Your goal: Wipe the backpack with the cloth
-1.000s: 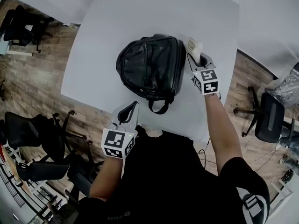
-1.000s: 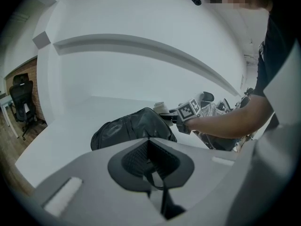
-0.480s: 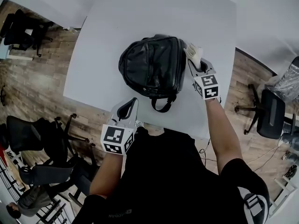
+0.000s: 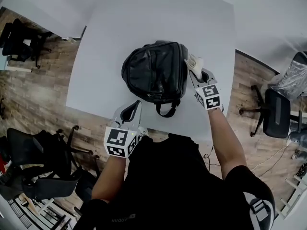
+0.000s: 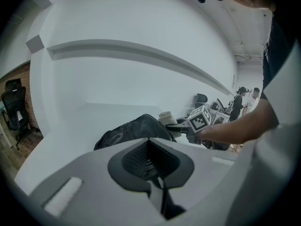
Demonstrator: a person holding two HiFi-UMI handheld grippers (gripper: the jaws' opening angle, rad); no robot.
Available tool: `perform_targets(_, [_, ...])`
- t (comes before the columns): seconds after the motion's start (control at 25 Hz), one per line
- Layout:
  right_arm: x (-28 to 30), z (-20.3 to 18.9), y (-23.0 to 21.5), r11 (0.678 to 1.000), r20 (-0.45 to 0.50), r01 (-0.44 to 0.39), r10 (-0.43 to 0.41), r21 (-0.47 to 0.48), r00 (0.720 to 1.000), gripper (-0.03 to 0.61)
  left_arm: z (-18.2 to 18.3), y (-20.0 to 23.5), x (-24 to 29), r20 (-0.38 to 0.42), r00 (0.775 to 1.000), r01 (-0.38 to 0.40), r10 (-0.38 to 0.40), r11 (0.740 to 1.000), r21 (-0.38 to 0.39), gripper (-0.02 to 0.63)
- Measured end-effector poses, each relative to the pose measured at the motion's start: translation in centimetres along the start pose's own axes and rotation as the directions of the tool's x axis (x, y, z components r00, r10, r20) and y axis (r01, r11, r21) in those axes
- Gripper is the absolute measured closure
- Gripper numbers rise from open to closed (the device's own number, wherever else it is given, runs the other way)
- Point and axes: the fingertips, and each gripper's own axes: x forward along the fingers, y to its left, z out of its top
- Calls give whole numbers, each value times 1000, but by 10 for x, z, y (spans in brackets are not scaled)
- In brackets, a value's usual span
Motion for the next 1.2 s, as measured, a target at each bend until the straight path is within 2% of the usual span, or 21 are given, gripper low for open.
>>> perform_targets(0.52, [-20,-7,25,999,-9,39,-39,32,999,492,0,8,-6,-5,997,72,-72,997,30,607])
perform_targets(1.2, [-64,-27,65,980,-38,156,-152,127,988,492,-10,18,-21,-17,985,171,-170,982,77,607])
